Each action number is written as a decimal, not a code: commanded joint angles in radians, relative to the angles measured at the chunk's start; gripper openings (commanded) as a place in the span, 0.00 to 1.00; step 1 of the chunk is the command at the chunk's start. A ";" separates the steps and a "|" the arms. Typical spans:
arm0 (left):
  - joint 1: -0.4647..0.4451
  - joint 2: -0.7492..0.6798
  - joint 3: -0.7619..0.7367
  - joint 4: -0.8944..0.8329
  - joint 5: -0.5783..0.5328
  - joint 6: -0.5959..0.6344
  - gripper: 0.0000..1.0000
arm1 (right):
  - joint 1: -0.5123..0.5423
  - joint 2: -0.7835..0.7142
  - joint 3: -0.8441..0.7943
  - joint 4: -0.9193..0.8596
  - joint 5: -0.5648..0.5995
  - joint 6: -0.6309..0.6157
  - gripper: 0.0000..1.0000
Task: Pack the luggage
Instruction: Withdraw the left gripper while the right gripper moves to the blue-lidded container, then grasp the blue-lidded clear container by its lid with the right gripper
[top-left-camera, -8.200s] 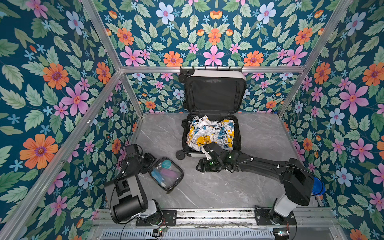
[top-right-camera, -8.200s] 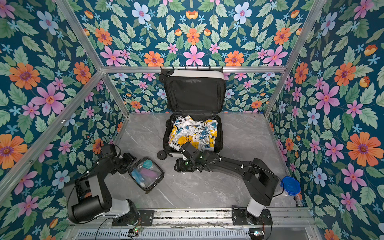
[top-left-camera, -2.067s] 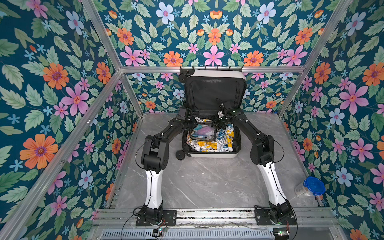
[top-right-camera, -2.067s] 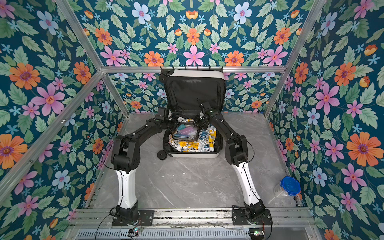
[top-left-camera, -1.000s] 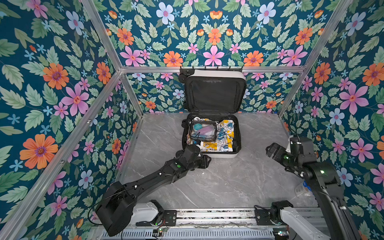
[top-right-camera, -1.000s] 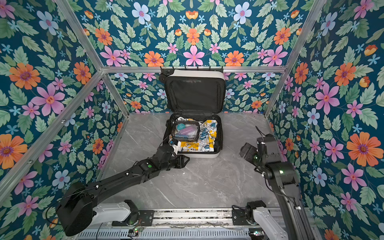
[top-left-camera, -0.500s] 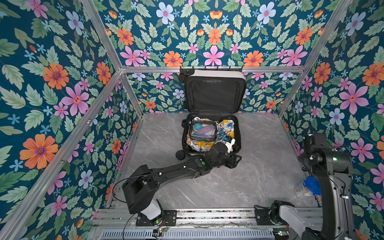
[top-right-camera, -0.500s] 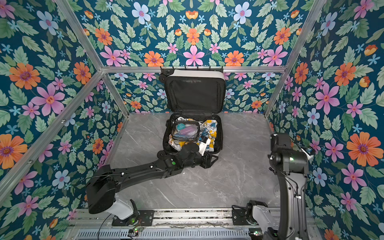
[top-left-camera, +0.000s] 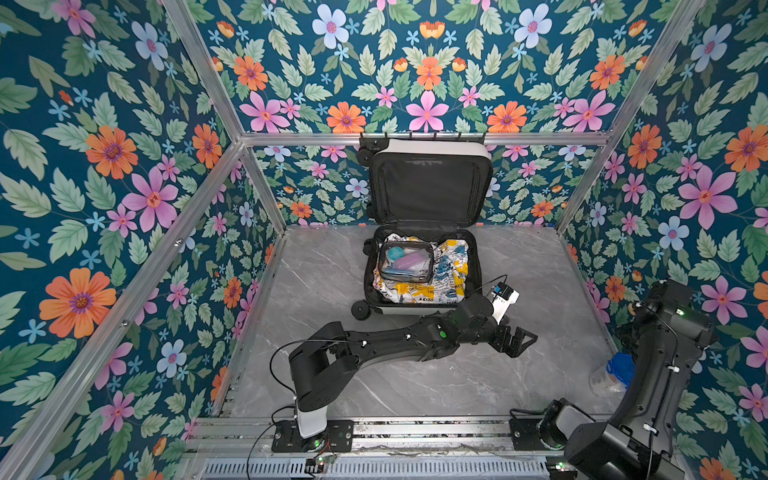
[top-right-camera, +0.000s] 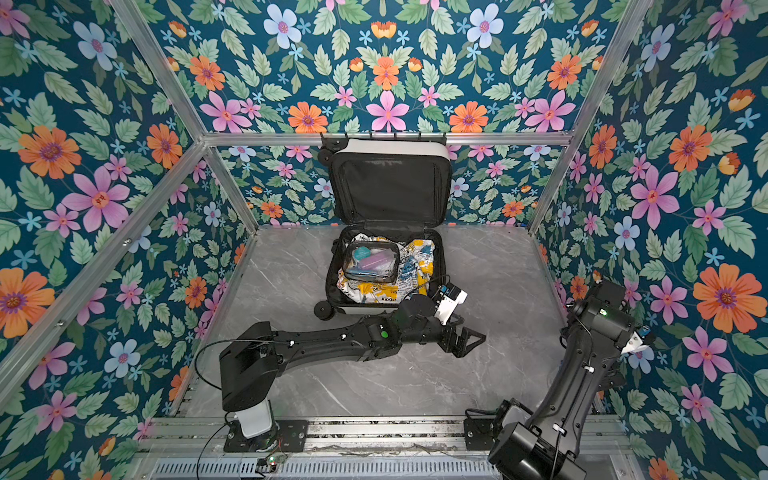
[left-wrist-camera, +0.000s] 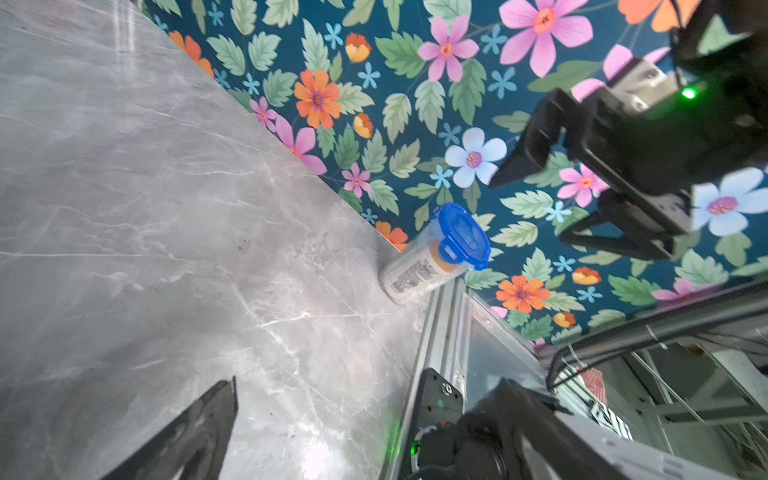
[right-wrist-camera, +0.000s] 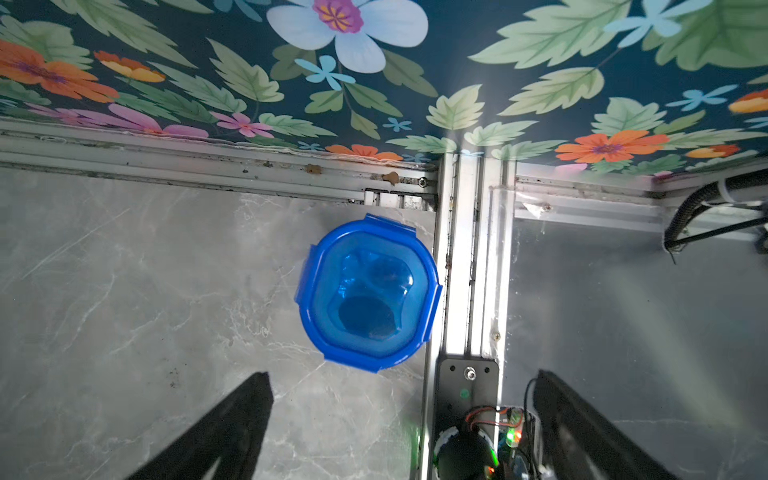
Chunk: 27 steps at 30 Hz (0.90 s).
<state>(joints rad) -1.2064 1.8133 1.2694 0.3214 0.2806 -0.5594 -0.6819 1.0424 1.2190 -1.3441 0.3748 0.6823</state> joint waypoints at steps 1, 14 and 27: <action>0.002 -0.009 -0.030 0.069 0.005 -0.027 1.00 | 0.000 0.021 -0.018 0.068 -0.011 -0.042 0.99; 0.002 -0.023 -0.117 0.126 -0.008 -0.069 1.00 | -0.044 0.042 -0.122 0.195 -0.090 -0.025 0.99; 0.001 -0.035 -0.151 0.150 -0.019 -0.086 1.00 | -0.112 0.065 -0.179 0.210 -0.127 0.010 0.99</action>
<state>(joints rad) -1.2045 1.7844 1.1206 0.4377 0.2604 -0.6479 -0.7864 1.1046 1.0454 -1.1496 0.2642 0.6781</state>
